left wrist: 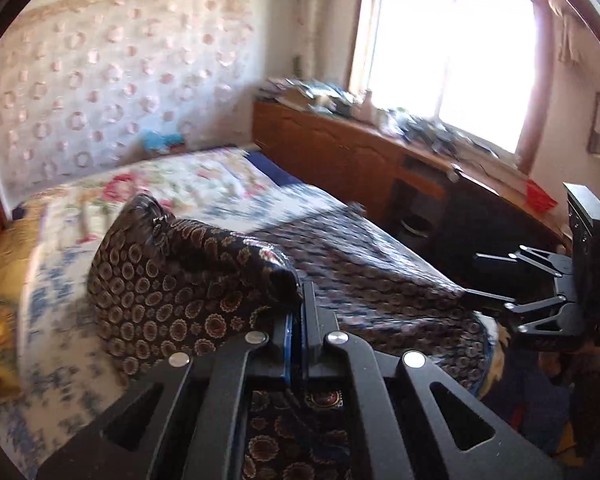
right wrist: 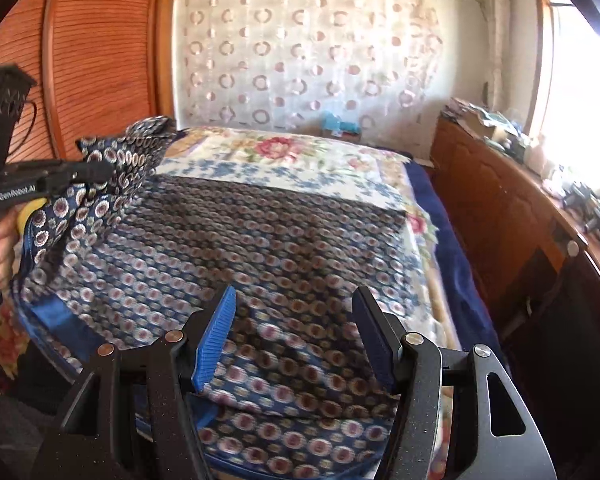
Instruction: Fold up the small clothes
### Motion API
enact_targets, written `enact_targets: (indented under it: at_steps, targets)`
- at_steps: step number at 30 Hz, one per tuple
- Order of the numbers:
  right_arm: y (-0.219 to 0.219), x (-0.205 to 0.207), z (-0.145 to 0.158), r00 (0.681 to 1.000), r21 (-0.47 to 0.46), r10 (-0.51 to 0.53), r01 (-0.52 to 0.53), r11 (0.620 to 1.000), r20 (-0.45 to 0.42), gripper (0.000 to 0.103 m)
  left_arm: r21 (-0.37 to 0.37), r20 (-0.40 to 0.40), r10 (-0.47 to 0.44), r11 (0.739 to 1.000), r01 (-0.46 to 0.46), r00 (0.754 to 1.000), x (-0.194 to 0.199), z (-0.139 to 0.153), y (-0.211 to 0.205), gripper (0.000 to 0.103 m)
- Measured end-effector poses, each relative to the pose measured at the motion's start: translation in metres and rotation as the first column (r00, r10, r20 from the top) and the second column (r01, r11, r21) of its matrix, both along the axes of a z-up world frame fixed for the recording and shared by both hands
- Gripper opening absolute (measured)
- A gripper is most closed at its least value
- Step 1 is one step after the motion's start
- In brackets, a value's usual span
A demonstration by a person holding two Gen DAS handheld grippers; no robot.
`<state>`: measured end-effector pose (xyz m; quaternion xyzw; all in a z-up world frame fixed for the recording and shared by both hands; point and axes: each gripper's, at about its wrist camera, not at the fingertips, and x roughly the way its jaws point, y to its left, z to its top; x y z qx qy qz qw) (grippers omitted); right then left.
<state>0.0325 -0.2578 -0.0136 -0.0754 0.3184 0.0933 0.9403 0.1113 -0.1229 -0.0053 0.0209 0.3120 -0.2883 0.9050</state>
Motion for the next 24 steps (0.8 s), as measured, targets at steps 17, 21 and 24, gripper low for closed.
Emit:
enact_targets:
  at_steps: [17, 21, 24]
  targets:
    - [-0.019, 0.029, -0.018, 0.999, 0.033, -0.016, 0.017, 0.999, -0.052, 0.062, 0.033, -0.008, 0.113, 0.993, -0.113, 0.994, -0.018, -0.014, 0.036, 0.037]
    - [0.000, 0.048, -0.019, 0.997, 0.049, 0.048, -0.045, 0.998, -0.057, 0.062, 0.042, -0.009, 0.158, 0.987, -0.158, 0.987, -0.025, -0.024, 0.056, 0.037]
    - [0.017, 0.066, -0.022, 0.992, 0.072, 0.103, -0.098, 0.993, -0.070, 0.062, 0.045, -0.011, 0.184, 0.982, -0.183, 0.983, -0.027, -0.030, 0.068, 0.037]
